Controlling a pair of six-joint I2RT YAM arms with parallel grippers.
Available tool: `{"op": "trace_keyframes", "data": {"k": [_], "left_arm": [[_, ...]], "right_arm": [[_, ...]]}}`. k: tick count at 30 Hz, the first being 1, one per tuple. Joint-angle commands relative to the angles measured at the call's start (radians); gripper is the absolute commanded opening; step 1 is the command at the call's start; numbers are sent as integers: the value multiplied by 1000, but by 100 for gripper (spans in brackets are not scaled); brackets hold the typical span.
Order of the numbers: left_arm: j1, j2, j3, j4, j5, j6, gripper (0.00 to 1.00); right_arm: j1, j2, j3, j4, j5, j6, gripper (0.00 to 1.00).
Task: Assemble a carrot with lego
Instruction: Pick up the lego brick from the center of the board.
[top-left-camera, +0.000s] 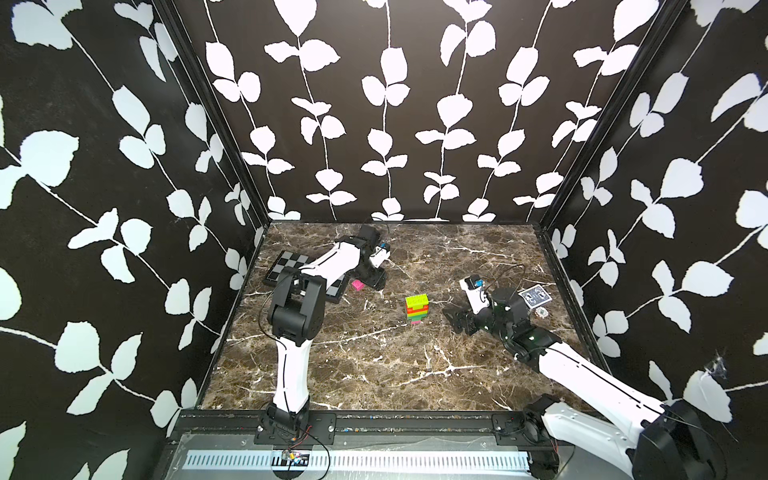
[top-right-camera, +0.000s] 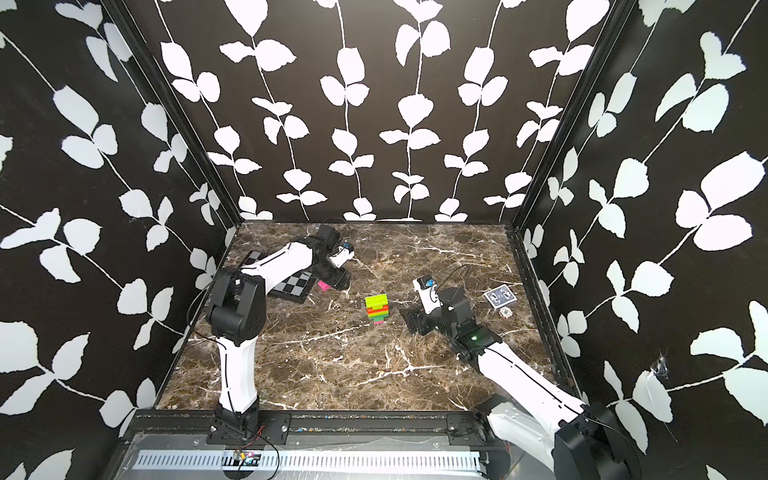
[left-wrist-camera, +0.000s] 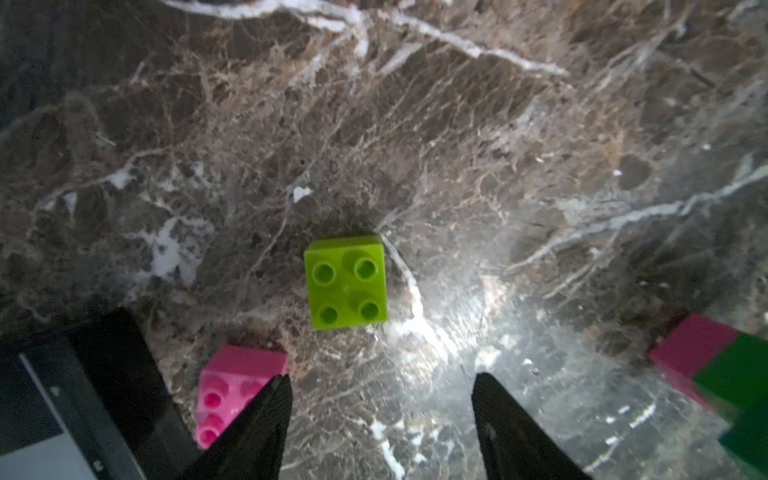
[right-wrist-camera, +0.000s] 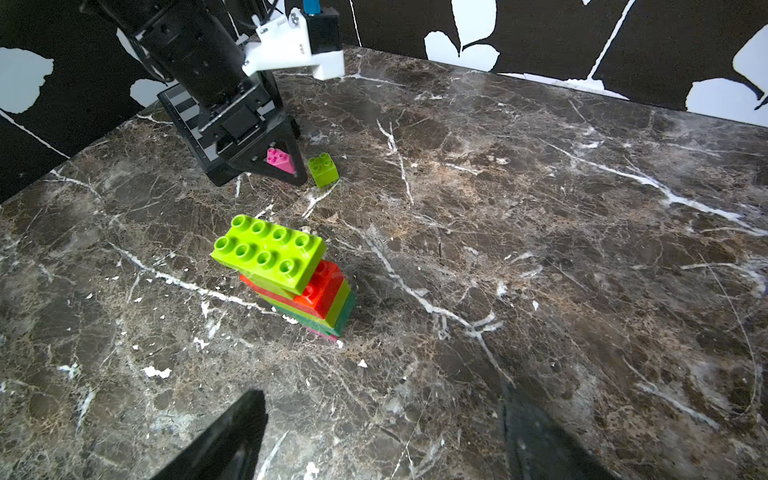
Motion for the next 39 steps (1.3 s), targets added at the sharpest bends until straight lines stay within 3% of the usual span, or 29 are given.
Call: {"op": "trace_keyframes", "data": {"k": [1,8,16,23,39], "left_arm": [[-10,5,56,-7,-53,30,71],[-9,43,41,37,-79,39,67],[-9,-17,-140,246,-49,10,67],[-15,-89,-336,477,-34,-28,61],[-22,-79,-405,568,-46,-54,44]], "right_arm": [[6,12,-1,28,15,4,88],[6,39,15,18,8,8,88],[7,64,17,26,0,19,88],[7,82,13,35,-4,30,88],[7,80,6,25,1,44,88]]}}
